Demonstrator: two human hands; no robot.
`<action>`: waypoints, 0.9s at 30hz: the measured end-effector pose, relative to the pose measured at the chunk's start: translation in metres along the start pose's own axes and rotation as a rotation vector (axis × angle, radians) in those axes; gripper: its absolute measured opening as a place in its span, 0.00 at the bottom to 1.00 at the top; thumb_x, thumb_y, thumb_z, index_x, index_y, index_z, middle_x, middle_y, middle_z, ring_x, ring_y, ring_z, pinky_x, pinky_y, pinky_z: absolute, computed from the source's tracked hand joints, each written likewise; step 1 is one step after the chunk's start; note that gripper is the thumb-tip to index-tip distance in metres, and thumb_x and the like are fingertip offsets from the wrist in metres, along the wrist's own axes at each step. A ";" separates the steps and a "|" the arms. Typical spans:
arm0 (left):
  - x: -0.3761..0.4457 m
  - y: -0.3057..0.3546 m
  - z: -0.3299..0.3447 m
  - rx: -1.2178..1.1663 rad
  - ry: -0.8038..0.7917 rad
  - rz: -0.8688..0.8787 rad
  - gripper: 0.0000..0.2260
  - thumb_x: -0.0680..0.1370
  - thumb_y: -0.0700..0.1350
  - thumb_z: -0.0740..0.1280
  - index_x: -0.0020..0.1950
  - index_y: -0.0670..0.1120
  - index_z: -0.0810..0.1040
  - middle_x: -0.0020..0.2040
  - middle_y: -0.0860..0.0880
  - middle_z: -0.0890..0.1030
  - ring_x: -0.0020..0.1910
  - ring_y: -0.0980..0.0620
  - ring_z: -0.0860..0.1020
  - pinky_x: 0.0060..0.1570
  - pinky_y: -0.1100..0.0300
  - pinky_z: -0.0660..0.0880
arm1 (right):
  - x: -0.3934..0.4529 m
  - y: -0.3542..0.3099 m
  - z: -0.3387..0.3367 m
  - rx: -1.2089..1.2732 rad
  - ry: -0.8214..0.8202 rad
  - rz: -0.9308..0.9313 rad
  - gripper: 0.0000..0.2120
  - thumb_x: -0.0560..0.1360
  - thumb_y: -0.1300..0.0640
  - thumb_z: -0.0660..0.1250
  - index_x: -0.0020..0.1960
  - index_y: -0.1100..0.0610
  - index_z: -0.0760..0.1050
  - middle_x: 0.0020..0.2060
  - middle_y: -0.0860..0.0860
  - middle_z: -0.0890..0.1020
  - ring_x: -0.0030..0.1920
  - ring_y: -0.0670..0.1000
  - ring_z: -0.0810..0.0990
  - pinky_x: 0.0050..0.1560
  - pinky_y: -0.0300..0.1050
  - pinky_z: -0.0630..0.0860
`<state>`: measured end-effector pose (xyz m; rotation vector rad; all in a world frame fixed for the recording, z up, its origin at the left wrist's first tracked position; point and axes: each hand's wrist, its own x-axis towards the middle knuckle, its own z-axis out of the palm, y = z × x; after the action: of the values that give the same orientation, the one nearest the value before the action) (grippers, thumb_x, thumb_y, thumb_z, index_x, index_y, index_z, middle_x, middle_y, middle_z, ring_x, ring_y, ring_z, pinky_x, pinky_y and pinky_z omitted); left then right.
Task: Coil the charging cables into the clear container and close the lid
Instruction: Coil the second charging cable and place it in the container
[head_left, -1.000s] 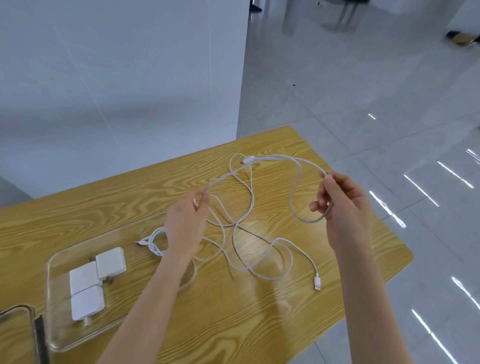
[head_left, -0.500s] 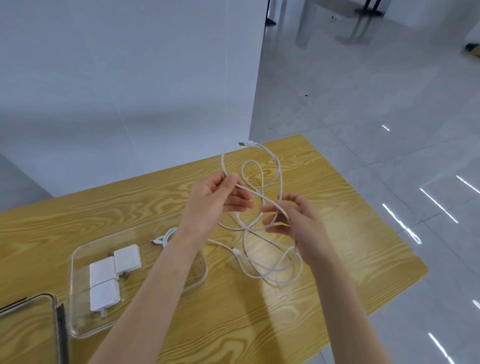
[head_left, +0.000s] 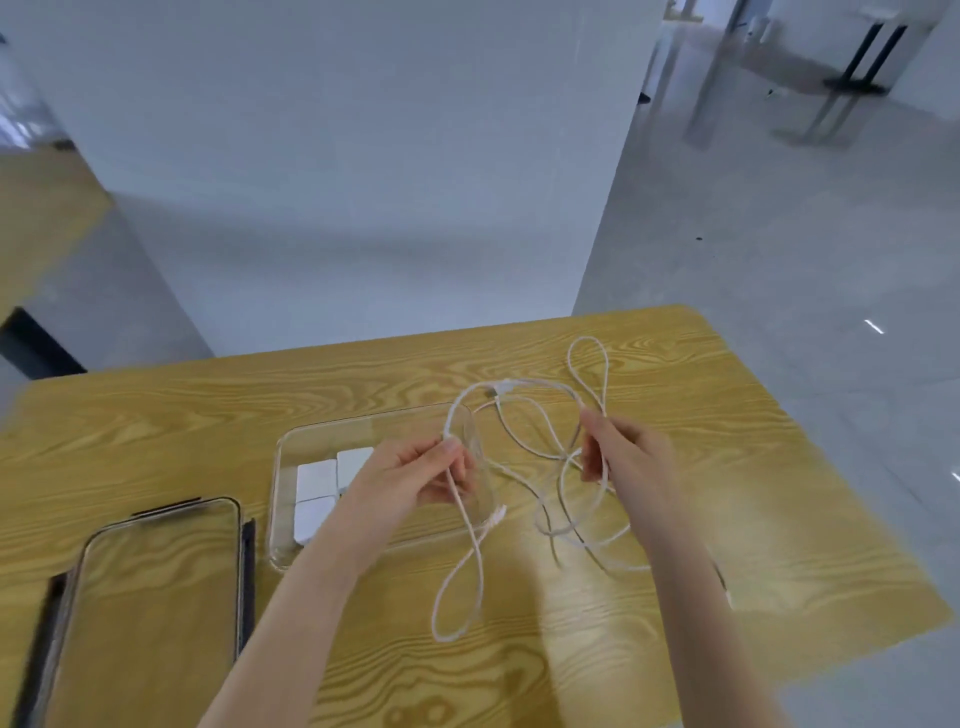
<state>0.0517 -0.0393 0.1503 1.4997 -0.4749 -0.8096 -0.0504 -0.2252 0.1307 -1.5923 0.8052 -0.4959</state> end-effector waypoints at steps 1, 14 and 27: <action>-0.006 -0.006 -0.006 -0.006 -0.005 -0.034 0.13 0.79 0.41 0.60 0.37 0.41 0.79 0.38 0.44 0.79 0.34 0.50 0.79 0.38 0.59 0.78 | -0.001 0.003 0.004 0.023 0.026 0.004 0.19 0.76 0.55 0.65 0.27 0.59 0.75 0.23 0.52 0.75 0.29 0.51 0.73 0.36 0.44 0.73; -0.048 -0.032 -0.038 0.420 0.339 -0.274 0.23 0.78 0.49 0.61 0.72 0.46 0.64 0.64 0.50 0.75 0.63 0.51 0.73 0.60 0.59 0.69 | -0.034 -0.013 0.070 0.053 -0.170 -0.268 0.11 0.76 0.59 0.65 0.35 0.52 0.78 0.40 0.43 0.79 0.46 0.48 0.77 0.47 0.37 0.70; -0.032 0.006 -0.022 0.089 0.546 0.106 0.08 0.74 0.46 0.69 0.37 0.46 0.84 0.34 0.49 0.85 0.35 0.57 0.83 0.31 0.73 0.72 | -0.047 -0.024 0.104 -0.155 -0.454 -0.425 0.11 0.78 0.55 0.63 0.41 0.56 0.81 0.33 0.50 0.82 0.34 0.44 0.78 0.36 0.35 0.71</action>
<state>0.0475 -0.0023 0.1614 1.6836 -0.1780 -0.2750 -0.0018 -0.1194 0.1408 -1.9363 0.1628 -0.3522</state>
